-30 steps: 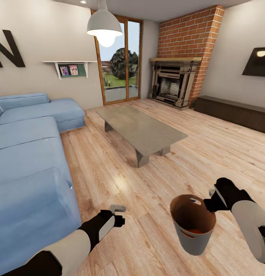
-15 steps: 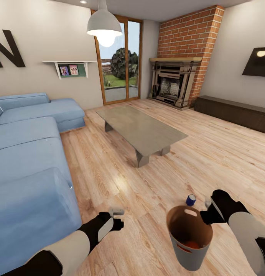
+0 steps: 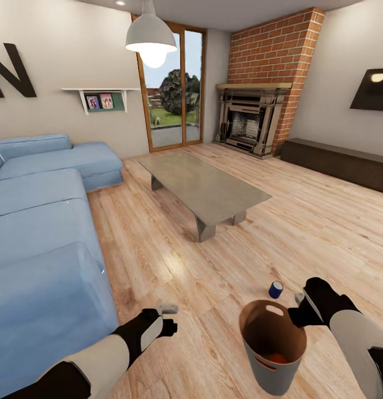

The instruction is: Put the three can of soda from the living room inside the tash can in the kitchen.

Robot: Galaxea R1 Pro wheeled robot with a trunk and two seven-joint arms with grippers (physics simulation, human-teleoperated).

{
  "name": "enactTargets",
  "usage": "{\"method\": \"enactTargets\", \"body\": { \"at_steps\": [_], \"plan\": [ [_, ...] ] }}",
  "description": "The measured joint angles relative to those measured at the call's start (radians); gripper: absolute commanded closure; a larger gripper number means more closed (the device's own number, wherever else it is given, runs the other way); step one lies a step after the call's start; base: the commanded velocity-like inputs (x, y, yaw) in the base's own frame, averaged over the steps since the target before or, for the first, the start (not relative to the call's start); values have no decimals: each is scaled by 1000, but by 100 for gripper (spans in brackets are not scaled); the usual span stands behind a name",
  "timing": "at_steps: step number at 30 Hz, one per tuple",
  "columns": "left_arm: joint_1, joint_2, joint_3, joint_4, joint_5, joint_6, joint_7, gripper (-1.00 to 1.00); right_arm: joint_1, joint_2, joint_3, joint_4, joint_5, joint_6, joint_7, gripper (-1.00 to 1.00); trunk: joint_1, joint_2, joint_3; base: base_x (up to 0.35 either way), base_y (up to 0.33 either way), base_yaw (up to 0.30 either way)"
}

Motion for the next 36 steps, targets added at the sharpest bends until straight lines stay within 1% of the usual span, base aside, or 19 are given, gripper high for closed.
{"method": "enactTargets", "body": {
  "at_steps": [2, 4, 5, 6, 8, 9, 11, 12, 13, 14, 16, 17, 19, 20, 22, 25, 28, 32, 36],
  "plan": [
    [0, 0, 0, 33, 1, -5, -1, -100, -28, -4, 1, -1, 3, 34, 4, 100, 0, 0, 0, 0, 0, 0],
    [0, 0, 0, 47, 2, -7, -2, -100, -58, -5, -3, -4, -1, 62, 5, 100, 0, 0, 0, 0, 0, 0],
    [1, 0, 0, 54, 2, -8, -6, -100, -84, -5, 1, 9, -2, 79, 7, 100, 0, 0, 0, 0, 0, 0],
    [4, 0, 0, 59, 2, -8, -10, -100, -112, -6, 0, 15, -2, 79, 7, 100, 0, 0, 0, 0, 0, 0],
    [7, 0, -1, 62, 3, -9, -12, -100, -141, -7, -7, -6, -10, 77, 7, 100, 0, 0, 0, 0, 0, 0],
    [11, 0, -1, 64, 3, -10, -11, -100, -164, -8, -2, 8, -11, 80, 7, 100, 0, 0, 0, 0, 0, 0],
    [16, 0, -1, 66, 3, -11, -8, -100, -191, -9, -6, 9, -8, 77, 6, 100, 0, 0, 0, 0, 0, 0],
    [24, 0, -1, 66, 3, -11, -5, -100, -216, -8, 0, 28, -2, 79, 6, 100, 0, 0, 0, 0, 0, 0],
    [28, 0, -1, 67, 3, -10, -3, -100, -233, -9, -3, 35, 4, 76, 5, 100, 0, 0, 0, 0, 0, 0],
    [35, 0, -1, 68, 3, -6, 0, -100, -265, -8, 1, 71, 10, 76, 5, 100, 0, 0, 0, 0, 0, 0],
    [45, 0, 0, 69, 6, -3, 10, -100, -312, -7, 4, 128, 5, 78, 5, 100, 0, 0, 0, 0, 0, 0],
    [50, 0, 0, 69, 10, -4, 13, -100, -325, -7, 0, 143, -2, 78, 6, 100, 0, 0, 0, 0, 0, 0],
    [81, 1, 0, 69, 45, -8, 17, -100, -353, -1, 1, 180, -10, 79, 6, 100, 0, 0, 0, 0, 0, 0],
    [90, 2, -1, 68, 60, -10, 19, -100, -360, 1, 1, 190, -12, 79, 6, 100, 0, 0, 0, 0, 0, 0],
    [97, 4, -2, 68, 70, -11, 19, -100, -365, 2, 1, 196, -11, 79, 6, 100, 0, 0, 0, 0, 0, 0],
    [104, 5, -4, 68, 83, -12, 18, -100, -370, 3, 13, 204, 4, 77, 5, 100, 0, 0, 0, 0, 0, 0],
    [107, 6, -4, 68, 86, -13, 13, -100, -372, 3, 18, 206, 10, 76, 4, 100, 0, 0, 0, 0, 0, 0],
    [109, 6, -4, 67, 88, -13, 11, -100, -372, 3, 12, 207, -4, 78, 6, 100, 0, 0, 0, 0, 0, 0],
    [109, 6, -4, 65, 88, -14, 9, -100, -372, 4, 13, 207, -2, 78, 5, 100, 15, -28, -13, 0, 0, 0]
  ]
}}
